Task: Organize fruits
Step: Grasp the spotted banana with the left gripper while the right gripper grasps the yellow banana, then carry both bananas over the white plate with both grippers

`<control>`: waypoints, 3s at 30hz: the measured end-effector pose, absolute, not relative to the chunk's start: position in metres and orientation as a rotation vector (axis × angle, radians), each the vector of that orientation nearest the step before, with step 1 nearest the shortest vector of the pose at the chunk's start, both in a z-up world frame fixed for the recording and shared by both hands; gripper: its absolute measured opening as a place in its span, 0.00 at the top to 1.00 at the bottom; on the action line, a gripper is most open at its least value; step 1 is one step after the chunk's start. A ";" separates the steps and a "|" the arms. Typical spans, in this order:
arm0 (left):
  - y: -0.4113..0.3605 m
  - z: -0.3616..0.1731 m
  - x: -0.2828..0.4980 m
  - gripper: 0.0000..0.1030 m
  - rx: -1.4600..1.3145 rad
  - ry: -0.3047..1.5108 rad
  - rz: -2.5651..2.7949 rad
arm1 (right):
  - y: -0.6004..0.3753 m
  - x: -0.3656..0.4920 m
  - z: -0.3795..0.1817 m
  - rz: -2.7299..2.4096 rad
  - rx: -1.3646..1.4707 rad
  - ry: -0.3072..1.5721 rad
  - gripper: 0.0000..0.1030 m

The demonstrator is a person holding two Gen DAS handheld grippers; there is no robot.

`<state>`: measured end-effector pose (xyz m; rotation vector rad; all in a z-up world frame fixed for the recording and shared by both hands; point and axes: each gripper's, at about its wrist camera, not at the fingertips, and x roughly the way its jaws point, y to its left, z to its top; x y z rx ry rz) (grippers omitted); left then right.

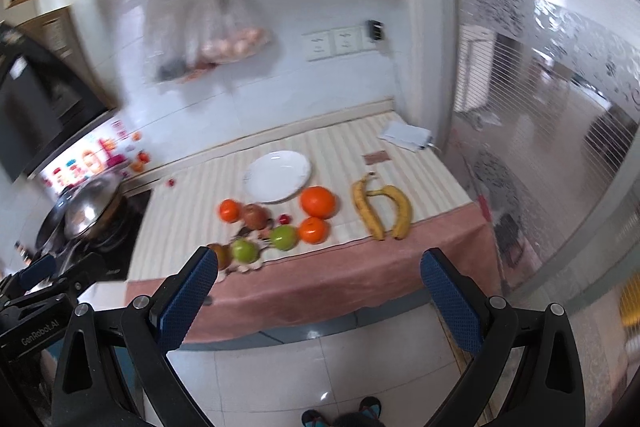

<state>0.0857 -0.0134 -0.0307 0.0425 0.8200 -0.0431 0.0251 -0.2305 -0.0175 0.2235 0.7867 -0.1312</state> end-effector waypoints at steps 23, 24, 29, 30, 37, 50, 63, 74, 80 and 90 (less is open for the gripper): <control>-0.217 -0.244 0.350 0.13 0.079 1.396 -0.108 | -0.436 0.349 -0.303 -0.102 0.263 1.280 0.08; -0.223 -0.255 0.355 0.13 0.081 1.424 -0.103 | -0.439 0.359 -0.316 -0.091 0.260 1.303 0.10; -0.247 -0.286 0.377 0.14 0.110 1.494 -0.095 | -0.444 0.389 -0.363 -0.029 0.295 1.385 0.31; -0.252 -0.291 0.381 0.14 0.115 1.504 -0.096 | -0.444 0.391 -0.368 -0.021 0.296 1.393 0.35; -0.291 -0.315 0.400 0.20 0.165 1.555 -0.157 | -0.466 0.385 -0.377 -0.019 0.318 1.430 0.61; -0.329 -0.371 0.421 0.55 0.273 1.587 -0.120 | -0.521 0.367 -0.388 -0.030 0.424 1.476 0.61; -0.318 -0.376 0.413 0.64 0.276 1.639 -0.170 | -0.496 0.344 -0.389 -0.040 0.365 1.513 0.60; -0.346 -0.374 0.414 0.68 0.288 1.606 -0.155 | -0.471 0.339 -0.385 -0.105 0.243 1.452 0.61; -0.347 -0.358 0.401 0.69 0.280 1.596 -0.190 | -0.476 0.335 -0.381 -0.104 0.325 1.447 0.62; -0.318 -0.301 0.409 0.69 0.193 1.520 -0.250 | -0.488 0.344 -0.330 -0.018 0.389 1.358 0.62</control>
